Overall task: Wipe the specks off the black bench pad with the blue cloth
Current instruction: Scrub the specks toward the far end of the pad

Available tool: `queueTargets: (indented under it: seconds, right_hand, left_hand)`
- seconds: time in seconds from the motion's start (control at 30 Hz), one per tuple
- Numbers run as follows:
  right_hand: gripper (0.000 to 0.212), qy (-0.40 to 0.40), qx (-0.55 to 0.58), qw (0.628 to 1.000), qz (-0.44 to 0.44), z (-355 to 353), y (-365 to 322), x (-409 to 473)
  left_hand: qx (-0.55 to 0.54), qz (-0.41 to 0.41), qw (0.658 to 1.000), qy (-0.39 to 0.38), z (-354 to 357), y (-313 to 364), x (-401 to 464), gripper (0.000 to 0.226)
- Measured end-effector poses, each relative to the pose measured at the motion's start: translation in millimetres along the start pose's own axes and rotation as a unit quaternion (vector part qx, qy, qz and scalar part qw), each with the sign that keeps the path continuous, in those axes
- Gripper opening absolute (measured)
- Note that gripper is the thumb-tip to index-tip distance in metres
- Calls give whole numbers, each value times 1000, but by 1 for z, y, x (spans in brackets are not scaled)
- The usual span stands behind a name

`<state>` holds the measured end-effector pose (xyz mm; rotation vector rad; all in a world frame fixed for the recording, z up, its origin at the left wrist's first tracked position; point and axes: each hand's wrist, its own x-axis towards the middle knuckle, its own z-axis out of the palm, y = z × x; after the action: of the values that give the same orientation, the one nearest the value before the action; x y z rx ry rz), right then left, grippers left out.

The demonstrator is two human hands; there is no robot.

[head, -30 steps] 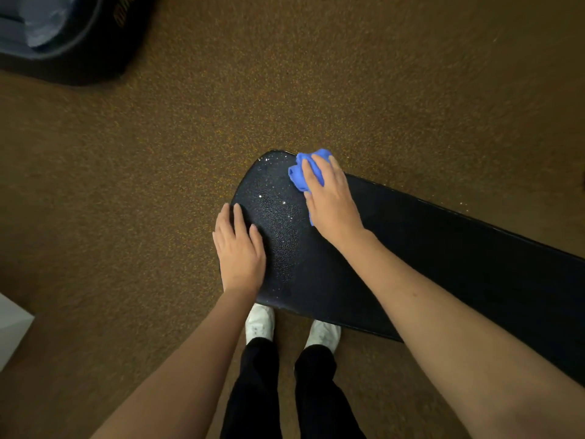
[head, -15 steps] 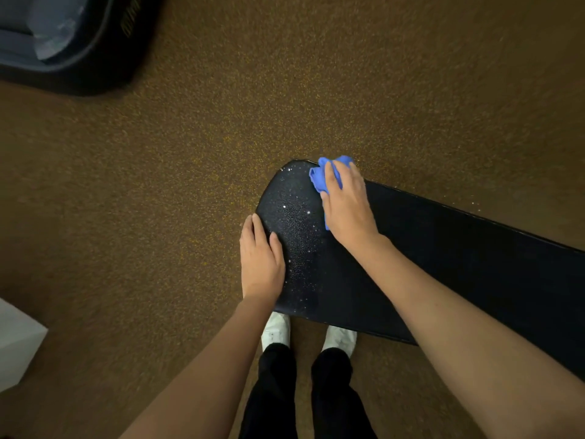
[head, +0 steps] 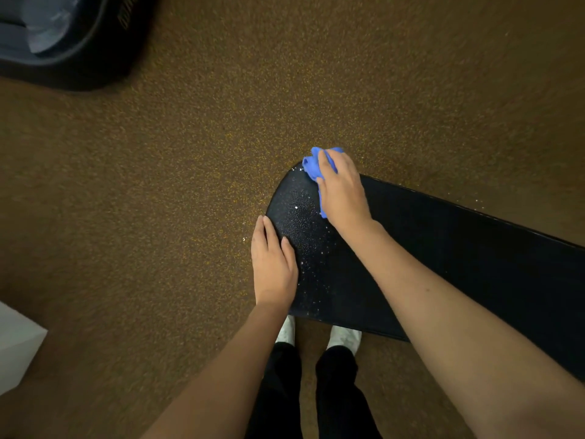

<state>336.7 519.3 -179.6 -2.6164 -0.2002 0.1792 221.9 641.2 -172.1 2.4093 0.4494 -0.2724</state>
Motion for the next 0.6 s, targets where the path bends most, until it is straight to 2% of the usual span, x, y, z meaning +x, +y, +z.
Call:
queueTargets:
  seconds: [0.1,0.3,0.33,0.47,0.53,0.6]
  right_hand:
    - [55,-10,-16,1000,-21,11,-17,13]
    - [53,-82,-54,979,-182,-16,1,7]
    - [50,-73,-44,980,-179,-18,7,10]
    - [48,-55,-18,997,-53,-1,-5,20]
    - [53,-46,-28,996,-65,5,-17,14]
    - [56,-76,-44,989,-121,-2,-12,6]
  left_hand:
    - [-9,-3,1000,-6,0,-1,0,61]
    - [-19,-3,1000,-14,-5,0,0,62]
    - [-18,-1,1000,-17,-5,0,0,61]
    - [-11,5,1000,-20,-5,-2,0,60]
    - [-10,0,1000,-17,-4,-1,0,60]
    - [-11,-6,1000,-14,-4,0,0,59]
